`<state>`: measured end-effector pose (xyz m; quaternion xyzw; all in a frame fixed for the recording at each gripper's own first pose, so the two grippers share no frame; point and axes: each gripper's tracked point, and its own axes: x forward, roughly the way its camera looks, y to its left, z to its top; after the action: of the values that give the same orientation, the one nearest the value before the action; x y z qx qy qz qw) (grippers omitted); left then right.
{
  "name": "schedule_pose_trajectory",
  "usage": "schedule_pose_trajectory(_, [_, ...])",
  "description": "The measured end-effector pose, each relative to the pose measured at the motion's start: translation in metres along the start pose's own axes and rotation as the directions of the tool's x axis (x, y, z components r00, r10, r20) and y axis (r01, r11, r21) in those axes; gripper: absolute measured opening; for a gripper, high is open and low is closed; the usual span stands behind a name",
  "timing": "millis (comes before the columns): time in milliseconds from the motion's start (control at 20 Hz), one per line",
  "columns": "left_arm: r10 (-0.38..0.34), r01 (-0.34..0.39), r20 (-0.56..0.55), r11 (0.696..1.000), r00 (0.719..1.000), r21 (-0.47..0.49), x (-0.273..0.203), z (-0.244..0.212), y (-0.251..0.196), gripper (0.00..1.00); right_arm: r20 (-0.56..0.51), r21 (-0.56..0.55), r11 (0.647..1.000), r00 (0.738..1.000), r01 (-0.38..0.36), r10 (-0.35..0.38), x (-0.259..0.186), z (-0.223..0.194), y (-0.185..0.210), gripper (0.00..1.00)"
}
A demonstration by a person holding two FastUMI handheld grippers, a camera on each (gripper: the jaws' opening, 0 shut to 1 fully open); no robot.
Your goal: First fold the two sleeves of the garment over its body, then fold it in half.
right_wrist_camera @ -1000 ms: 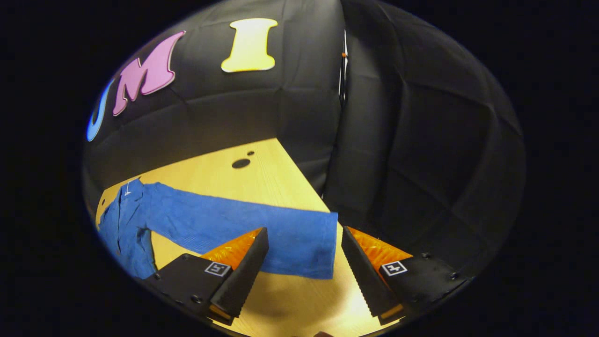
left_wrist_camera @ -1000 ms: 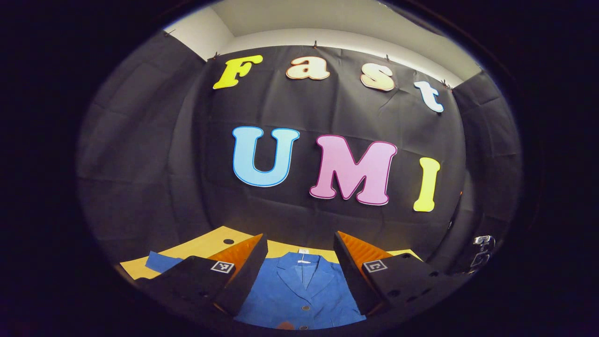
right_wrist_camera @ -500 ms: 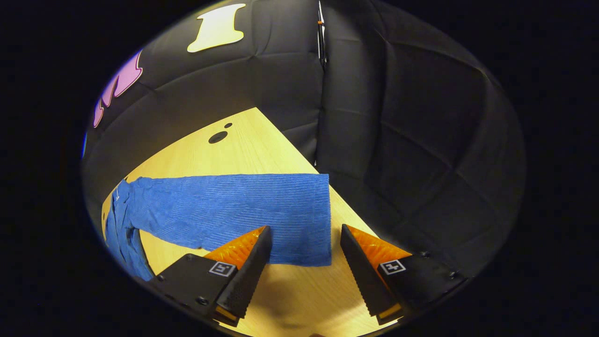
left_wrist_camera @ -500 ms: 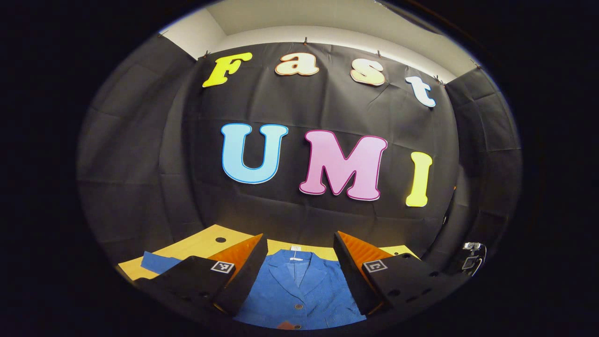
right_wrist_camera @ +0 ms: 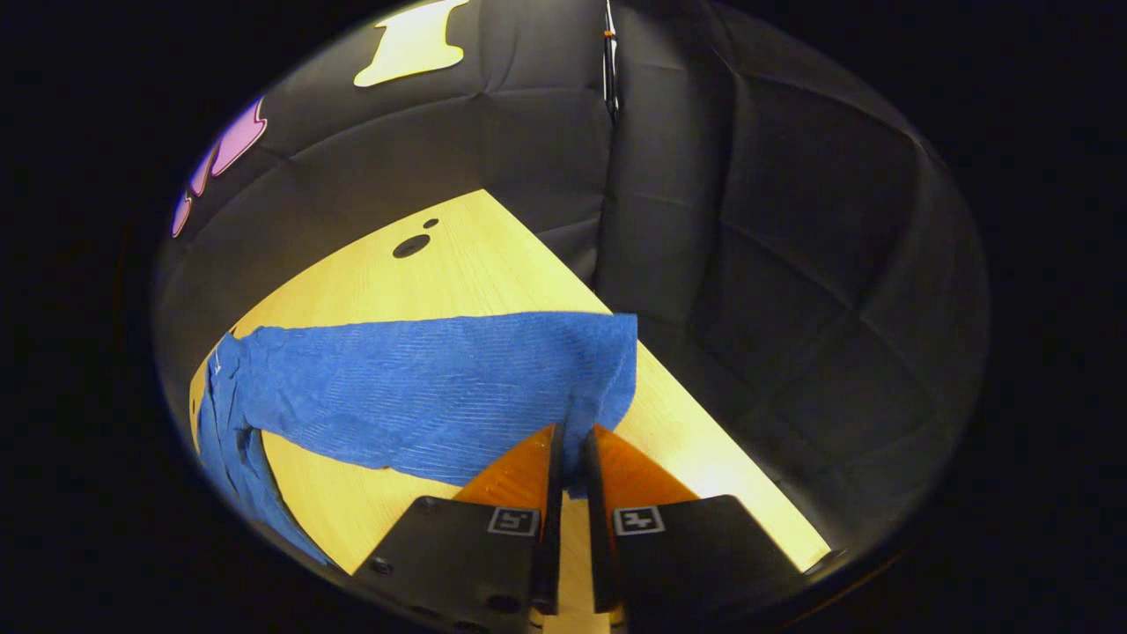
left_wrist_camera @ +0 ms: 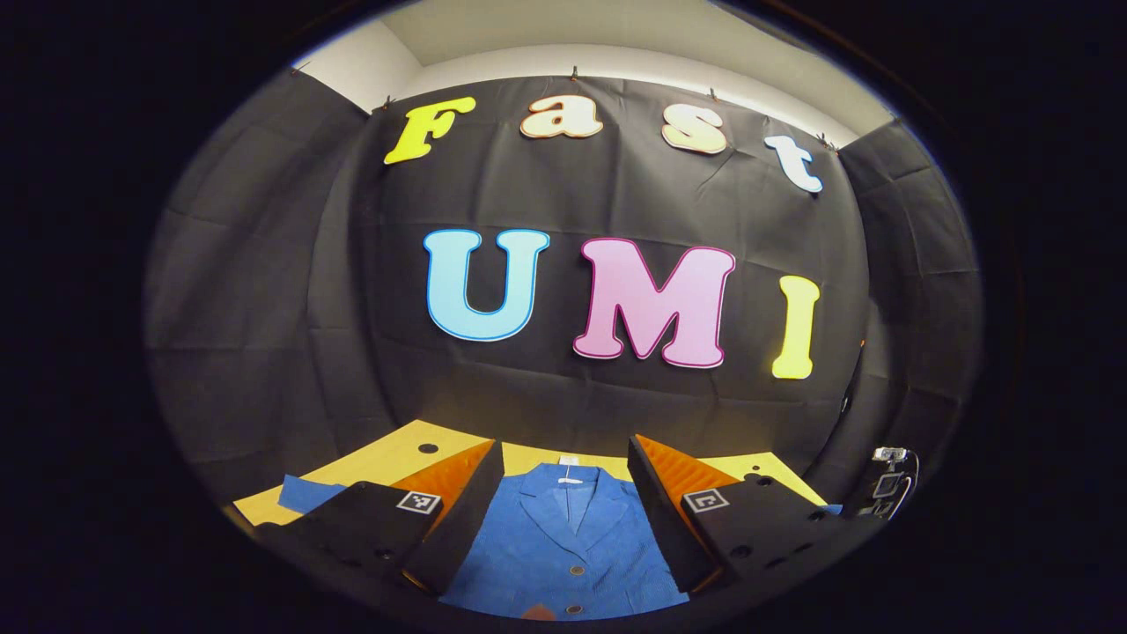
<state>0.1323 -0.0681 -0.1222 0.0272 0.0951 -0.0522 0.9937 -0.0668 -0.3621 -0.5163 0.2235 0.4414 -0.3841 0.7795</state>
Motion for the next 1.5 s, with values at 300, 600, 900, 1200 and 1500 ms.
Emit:
schedule_pose_trajectory(300, [0.011, -0.011, 0.013, 1.000, 1.000, 0.001, -0.006, 0.004, 0.010, 0.82, 0.009, -0.022, 1.000, 1.000, -0.020, 0.021, -0.011, 0.008, 0.006, 0.02])
schedule_pose_trajectory(600, [0.014, -0.013, 0.015, 1.000, 1.000, -0.027, -0.010, 0.002, 0.018, 0.82, 0.103, -0.037, 0.999, 0.994, -0.027, 0.031, -0.042, 0.031, 0.018, 0.02])
schedule_pose_trajectory(900, [-0.003, 0.004, 0.020, 1.000, 1.000, -0.028, -0.016, 0.003, 0.023, 0.82, 0.259, -0.143, 0.987, 0.960, -0.070, 0.105, -0.111, 0.049, 0.058, 0.02])
schedule_pose_trajectory(1200, [-0.020, 0.021, 0.024, 0.999, 1.000, -0.039, -0.021, 0.006, 0.034, 0.82, 0.331, -0.355, 0.926, 0.909, -0.127, 0.252, -0.167, 0.056, 0.133, 0.02])
schedule_pose_trajectory(1500, [0.016, -0.014, 0.038, 0.999, 0.999, -0.052, -0.033, 0.009, 0.060, 0.82, 0.356, -0.389, 0.893, 0.858, -0.224, 0.371, -0.212, 0.080, 0.235, 0.01])
